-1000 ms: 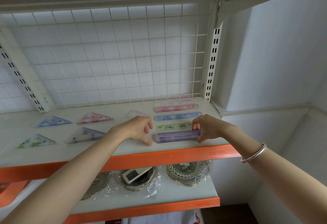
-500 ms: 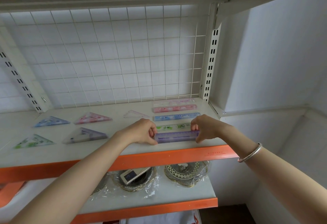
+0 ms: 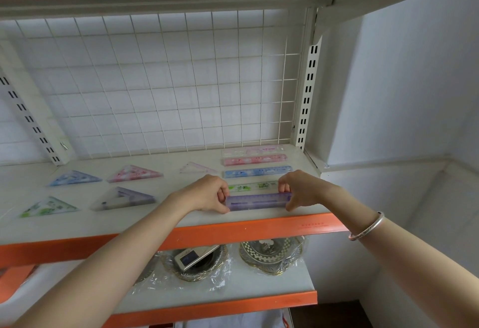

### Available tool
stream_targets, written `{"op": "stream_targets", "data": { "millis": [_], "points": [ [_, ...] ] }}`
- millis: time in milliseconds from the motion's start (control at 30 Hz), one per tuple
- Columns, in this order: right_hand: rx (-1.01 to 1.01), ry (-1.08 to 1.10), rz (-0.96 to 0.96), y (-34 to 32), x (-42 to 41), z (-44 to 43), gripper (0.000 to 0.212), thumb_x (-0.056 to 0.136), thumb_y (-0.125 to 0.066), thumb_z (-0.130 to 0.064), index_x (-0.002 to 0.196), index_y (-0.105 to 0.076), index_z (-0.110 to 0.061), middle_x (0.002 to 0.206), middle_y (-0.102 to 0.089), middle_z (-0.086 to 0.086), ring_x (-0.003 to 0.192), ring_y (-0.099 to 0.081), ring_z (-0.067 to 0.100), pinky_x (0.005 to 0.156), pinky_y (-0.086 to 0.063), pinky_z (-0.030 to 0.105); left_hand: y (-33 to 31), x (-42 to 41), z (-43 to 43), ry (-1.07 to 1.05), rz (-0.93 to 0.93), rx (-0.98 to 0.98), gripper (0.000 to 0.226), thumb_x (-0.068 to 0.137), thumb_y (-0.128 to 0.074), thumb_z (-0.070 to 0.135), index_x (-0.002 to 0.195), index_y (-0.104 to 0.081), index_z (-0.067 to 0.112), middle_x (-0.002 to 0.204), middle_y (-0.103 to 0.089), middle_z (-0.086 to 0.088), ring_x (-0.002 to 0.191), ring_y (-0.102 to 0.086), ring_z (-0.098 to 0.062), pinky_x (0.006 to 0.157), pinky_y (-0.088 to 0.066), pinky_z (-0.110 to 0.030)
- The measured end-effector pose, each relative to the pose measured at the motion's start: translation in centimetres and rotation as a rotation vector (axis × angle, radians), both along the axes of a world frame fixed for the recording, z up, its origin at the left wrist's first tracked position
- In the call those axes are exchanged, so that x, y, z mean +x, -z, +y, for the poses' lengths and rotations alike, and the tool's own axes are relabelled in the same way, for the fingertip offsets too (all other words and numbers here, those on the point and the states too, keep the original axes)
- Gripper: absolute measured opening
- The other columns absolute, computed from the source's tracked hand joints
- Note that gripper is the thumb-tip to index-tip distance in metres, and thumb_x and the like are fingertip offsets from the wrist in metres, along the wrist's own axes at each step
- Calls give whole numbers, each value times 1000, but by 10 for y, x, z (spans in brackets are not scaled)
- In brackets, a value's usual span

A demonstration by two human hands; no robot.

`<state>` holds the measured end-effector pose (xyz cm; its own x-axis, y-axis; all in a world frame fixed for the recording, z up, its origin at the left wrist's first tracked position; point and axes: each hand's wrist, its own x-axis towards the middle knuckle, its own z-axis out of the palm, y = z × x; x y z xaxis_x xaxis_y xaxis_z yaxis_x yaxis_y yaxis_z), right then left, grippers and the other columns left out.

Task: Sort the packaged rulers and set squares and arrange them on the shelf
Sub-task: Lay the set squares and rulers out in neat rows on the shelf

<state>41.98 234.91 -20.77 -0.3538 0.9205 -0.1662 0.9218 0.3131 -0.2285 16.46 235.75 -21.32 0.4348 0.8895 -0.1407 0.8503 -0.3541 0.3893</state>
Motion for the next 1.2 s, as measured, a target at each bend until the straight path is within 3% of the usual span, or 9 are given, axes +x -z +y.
{"op": "stream_targets", "data": {
  "millis": [233, 633, 767, 867, 1033, 1200],
  "points": [
    [7, -17, 48, 1, 0, -2, 39, 73, -74, -18, 109, -60, -13, 97, -53, -5, 87, -50, 14, 72, -37, 20, -4, -2, 3, 5, -3, -33, 43, 73, -81, 27, 110, -62, 16, 95, -59, 6, 86, -57, -9, 78, -49, -22],
    [31, -34, 60, 3, 1, 0, 40, 72, -74, -20, 110, -61, -14, 99, -54, -5, 88, -50, 12, 74, -38, 19, 1, 4, 4, 22, 9, 8, 41, 72, -80, 26, 108, -65, 14, 96, -60, 4, 84, -56, -8, 76, -47, -19],
    [95, -9, 193, -5, 5, 2, 37, 75, -73, -33, 108, -62, -19, 103, -58, -5, 92, -53, 11, 81, -43, 23, -10, 5, 6, -7, -41, -7, 45, 72, -79, 44, 107, -61, 22, 95, -60, 10, 90, -59, -10, 85, -52, -30],
    [165, 23, 260, -11, 3, 6, 36, 80, -69, -42, 107, -62, -19, 100, -56, -5, 92, -53, 13, 83, -46, 28, -22, 8, 8, -33, -56, 54, 46, 78, -69, 53, 112, -60, 23, 102, -61, 9, 95, -59, -9, 88, -49, -30],
    [209, 82, 266, -20, 0, 12, 35, 86, -62, -42, 111, -61, -17, 107, -60, 0, 97, -56, 20, 89, -47, 39, -33, 18, 14, -44, -33, 178, 48, 87, -59, 51, 123, -55, 19, 119, -59, 4, 104, -54, -13, 90, -45, -31],
    [235, 85, 264, -31, -1, 17, 36, 87, -63, -36, 116, -60, -15, 113, -60, 2, 100, -56, 19, 91, -46, 35, -38, 27, 17, -69, -30, 247, 49, 88, -58, 51, 124, -52, 19, 125, -56, 1, 113, -52, -16, 94, -44, -34]
  ]
}}
